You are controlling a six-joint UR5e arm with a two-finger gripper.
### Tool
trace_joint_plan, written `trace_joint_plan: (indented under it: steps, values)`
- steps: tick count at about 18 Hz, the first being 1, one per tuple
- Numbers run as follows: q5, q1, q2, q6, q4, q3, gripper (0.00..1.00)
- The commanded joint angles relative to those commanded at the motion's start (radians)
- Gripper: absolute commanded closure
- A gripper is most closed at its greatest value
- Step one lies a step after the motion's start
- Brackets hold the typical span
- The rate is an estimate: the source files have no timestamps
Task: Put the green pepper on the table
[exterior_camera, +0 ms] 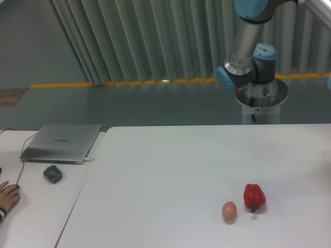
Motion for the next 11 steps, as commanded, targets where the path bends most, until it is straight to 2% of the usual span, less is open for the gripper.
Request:
trace_joint_plan:
  steps: [4, 8, 11]
  values:
    - [-0.021, -0.009, 0.014, 0.012, -0.086, 0.066, 0.61]
    - [-0.15, -0.031, 0.043, -0.006, -0.109, 0.095, 0.61]
    - [-0.185, -0.072, 0.049, -0.096, -0.123, 0.106, 0.61]
